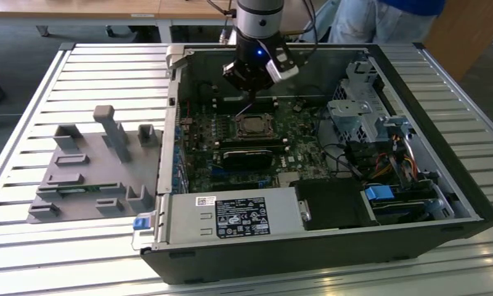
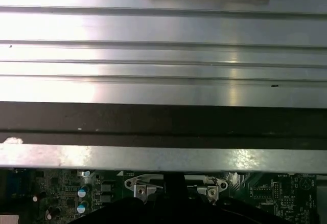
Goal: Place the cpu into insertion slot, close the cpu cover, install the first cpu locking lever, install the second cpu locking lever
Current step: 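Install the first cpu locking lever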
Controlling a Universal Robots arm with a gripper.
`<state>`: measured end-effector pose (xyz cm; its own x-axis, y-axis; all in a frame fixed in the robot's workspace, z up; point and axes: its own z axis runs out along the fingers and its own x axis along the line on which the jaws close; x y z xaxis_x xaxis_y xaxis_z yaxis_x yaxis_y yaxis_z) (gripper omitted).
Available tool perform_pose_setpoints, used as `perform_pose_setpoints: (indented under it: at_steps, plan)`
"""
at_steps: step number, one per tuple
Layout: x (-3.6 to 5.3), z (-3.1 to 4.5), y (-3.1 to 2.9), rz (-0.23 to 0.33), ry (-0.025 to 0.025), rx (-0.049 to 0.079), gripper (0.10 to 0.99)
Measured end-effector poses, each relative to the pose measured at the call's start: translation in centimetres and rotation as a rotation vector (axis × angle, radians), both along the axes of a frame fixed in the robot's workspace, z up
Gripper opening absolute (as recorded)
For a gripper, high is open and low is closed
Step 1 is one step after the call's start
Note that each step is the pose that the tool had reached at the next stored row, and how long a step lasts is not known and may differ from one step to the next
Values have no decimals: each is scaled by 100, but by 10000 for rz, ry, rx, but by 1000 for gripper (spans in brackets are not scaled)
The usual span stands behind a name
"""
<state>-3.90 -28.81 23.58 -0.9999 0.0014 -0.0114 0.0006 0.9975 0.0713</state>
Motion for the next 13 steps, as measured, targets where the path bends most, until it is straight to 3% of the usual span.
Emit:
perform_pose_setpoints:
  at_steps: [13]
  plan:
    - [61, -71, 39, -214, 0, 0, 106]
